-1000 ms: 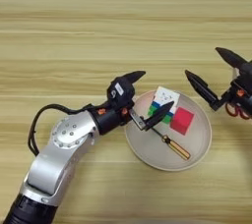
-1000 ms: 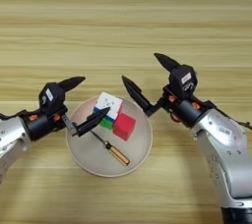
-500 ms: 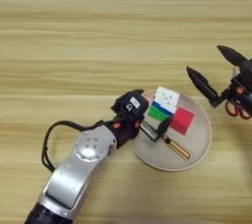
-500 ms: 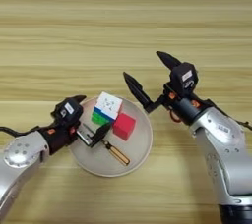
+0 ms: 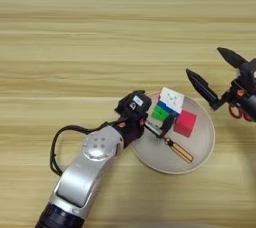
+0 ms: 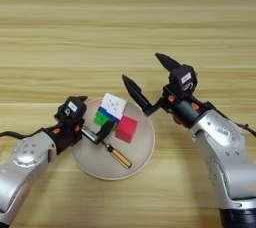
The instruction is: Move the objects on the table
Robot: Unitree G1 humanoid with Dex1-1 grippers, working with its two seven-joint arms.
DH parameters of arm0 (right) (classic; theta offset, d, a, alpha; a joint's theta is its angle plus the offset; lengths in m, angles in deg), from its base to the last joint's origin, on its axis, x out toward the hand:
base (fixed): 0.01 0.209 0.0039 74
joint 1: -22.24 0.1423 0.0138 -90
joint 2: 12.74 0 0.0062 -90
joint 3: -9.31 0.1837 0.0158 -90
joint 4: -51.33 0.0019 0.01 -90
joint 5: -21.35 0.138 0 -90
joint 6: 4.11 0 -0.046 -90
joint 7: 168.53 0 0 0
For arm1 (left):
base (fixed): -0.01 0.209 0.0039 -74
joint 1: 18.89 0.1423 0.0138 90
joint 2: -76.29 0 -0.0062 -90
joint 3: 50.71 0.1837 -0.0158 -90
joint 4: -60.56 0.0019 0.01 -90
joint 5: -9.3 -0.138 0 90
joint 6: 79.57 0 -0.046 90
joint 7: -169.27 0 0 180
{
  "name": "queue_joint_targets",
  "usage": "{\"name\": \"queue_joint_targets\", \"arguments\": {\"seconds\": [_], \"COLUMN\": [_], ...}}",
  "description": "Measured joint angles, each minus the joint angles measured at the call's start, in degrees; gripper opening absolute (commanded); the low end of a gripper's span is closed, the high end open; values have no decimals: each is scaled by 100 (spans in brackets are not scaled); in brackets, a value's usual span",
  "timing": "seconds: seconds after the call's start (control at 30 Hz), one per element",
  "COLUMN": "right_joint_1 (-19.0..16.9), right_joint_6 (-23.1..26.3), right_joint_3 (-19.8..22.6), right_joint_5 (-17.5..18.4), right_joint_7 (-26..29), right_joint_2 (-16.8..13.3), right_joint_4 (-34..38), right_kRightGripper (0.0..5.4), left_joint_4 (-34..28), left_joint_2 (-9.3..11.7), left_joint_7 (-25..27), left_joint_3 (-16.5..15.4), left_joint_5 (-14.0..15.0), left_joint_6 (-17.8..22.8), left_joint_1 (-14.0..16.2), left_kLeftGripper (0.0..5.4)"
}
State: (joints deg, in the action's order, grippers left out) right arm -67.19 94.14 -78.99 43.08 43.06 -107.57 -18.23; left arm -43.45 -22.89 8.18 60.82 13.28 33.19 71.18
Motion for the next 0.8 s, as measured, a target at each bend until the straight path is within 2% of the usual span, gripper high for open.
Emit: {"name": "queue_joint_targets", "arguments": {"seconds": [0.8], "right_joint_1": [0], "right_joint_6": [-7], "right_joint_3": [-14], "right_joint_5": [-94], "right_joint_7": [1], "right_joint_2": [65], "right_joint_4": [-45], "right_kRightGripper": [538], "left_joint_4": [-204], "left_joint_2": [14], "left_joint_7": [165], "left_joint_3": [125], "left_joint_5": [64], "left_joint_6": [0], "left_joint_1": [71], "left_kLeftGripper": [540]}}
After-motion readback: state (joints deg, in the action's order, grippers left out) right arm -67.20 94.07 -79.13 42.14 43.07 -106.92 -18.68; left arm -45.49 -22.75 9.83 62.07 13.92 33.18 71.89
